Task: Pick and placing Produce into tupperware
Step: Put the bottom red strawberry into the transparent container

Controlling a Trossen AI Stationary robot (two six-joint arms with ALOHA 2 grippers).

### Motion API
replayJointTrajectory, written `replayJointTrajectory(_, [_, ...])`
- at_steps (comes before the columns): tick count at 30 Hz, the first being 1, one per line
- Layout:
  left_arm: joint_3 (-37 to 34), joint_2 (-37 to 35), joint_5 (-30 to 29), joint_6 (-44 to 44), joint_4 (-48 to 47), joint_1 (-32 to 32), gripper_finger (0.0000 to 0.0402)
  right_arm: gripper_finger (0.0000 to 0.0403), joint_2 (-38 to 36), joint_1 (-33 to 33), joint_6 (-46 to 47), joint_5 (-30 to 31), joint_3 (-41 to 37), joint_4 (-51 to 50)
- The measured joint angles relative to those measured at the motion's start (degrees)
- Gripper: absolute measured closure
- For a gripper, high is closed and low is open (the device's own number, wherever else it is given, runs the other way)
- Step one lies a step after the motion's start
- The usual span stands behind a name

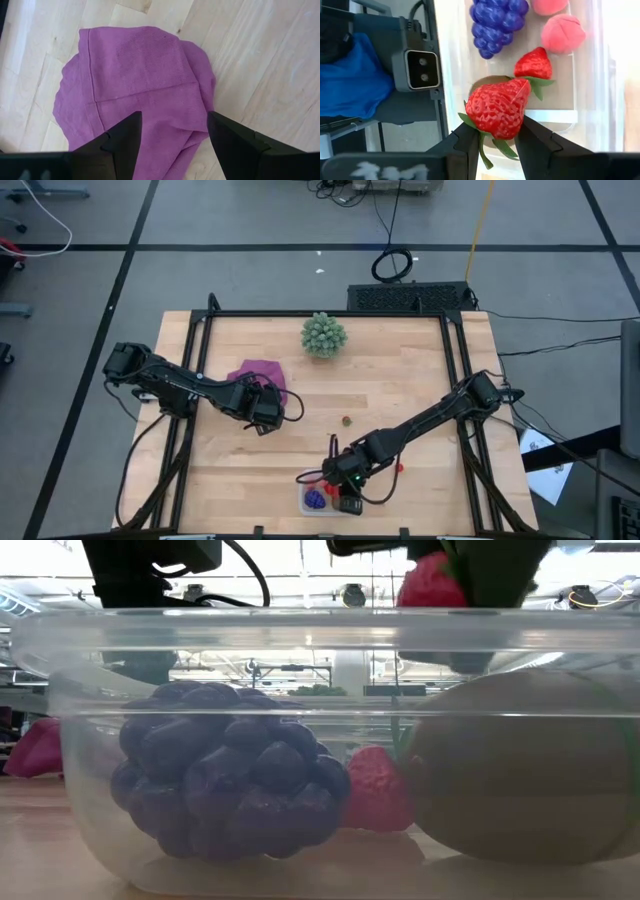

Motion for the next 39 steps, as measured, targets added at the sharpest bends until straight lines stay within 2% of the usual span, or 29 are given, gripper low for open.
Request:
replayJointTrajectory(12, [0.00,0.00,-0.01,-0.21,-0.01,0.01,0.0172,0.0302,0.00,-0.97,0.16,0.16,-2.42,0.20])
replayJointTrajectory(19, [0.00,0.00,-0.01,-0.24,-0.01,0.00,0.0172,0.0302,0.00,-1.16,3.69,-0.24,-5.06,1.23])
replayJointTrajectory(39, [0.00,0.00,-0.01,-0.61,-0.01,0.00,0.0172,0.0296,0.00,-1.18,3.50,-0.50,-5.08,3.75])
